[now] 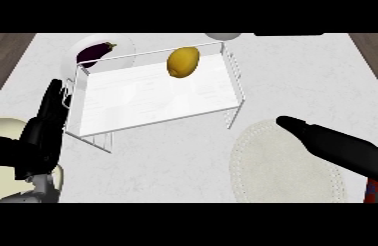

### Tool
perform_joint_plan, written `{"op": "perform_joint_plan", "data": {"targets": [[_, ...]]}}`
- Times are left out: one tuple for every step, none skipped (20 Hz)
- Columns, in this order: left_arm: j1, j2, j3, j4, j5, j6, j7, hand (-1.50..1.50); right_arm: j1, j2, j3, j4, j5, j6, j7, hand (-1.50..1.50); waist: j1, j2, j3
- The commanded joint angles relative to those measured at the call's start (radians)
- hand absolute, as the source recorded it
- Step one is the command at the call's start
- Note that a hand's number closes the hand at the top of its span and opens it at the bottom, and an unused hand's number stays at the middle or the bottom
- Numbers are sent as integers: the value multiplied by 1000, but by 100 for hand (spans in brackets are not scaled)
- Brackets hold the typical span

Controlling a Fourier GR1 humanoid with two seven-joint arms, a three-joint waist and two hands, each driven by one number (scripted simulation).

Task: Pick the lemon from the placemat and place it in the tiered shelf

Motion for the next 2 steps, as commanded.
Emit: {"op": "perform_joint_plan", "data": {"targets": [[26,-32,-39,-24,-36,12,-14,0,133,-34,-49,-147,-68,86,-3,-150,11,3,0],[25,24,20,-22,30,-52,8,0,138,-64,-132,-138,-142,96,-17,-150,12,4,0]]}}
